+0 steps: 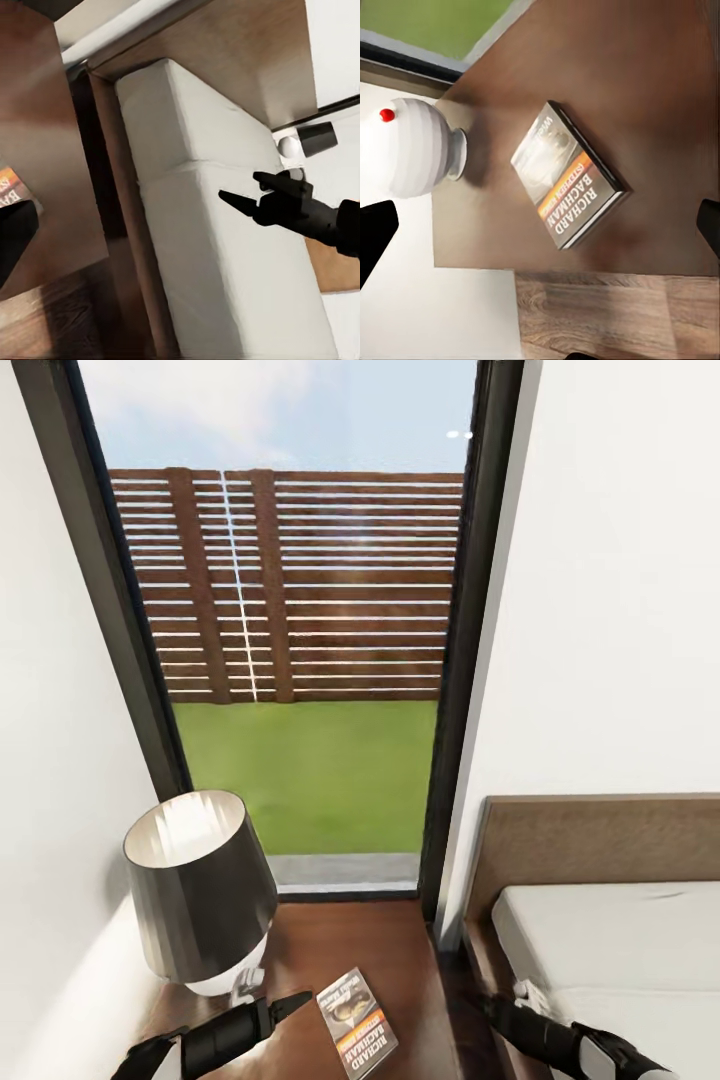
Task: In the bedroom, move the book from the bed onto either nightstand, and place the two sandals side by side next to the bed.
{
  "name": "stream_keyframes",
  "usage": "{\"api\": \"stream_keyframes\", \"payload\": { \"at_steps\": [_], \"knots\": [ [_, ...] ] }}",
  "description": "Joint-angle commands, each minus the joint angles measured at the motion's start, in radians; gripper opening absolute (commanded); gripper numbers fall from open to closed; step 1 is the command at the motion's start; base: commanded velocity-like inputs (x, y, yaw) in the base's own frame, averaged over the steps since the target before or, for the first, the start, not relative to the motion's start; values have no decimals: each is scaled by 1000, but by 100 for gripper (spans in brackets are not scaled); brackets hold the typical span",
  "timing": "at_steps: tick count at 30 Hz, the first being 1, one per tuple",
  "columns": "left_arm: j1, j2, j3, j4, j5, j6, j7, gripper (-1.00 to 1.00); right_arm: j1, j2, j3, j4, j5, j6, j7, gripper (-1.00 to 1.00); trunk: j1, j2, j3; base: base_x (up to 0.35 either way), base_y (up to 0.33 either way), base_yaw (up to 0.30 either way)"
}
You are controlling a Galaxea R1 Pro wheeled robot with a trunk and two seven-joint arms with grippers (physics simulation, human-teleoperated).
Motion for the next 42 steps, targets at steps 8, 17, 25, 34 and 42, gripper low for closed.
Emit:
{"api": "stream_keyframes", "payload": {
  "at_steps": [8, 17, 25, 34, 42],
  "knots": [
    [2, 4, 1, 251, 3, -264, 44, 100, 1, 1, -4, 121, -3, -103, -3, 100, -31, 56, 24, 0, 0, 0],
    [5, 5, -5, 406, 3, -406, 53, 100, 82, 2, -2, 128, -3, -113, -3, 100, -65, 119, 52, 0, 0, 0],
    [21, 5, -8, 545, -2, -566, 65, 100, 146, 3, -2, 130, 80, -124, -9, 100, -96, 175, 78, 0, 0, 0],
    [131, 2, -9, 556, -72, -592, 216, 100, 255, 9, -2, 130, 147, -124, -12, 100, -131, 238, 106, 0, 0, 0],
    [242, 1, -10, 557, -147, -593, 415, 100, 357, 12, -2, 130, 151, -124, -129, 100, -161, 294, 131, 0, 0, 0]
  ]
}}
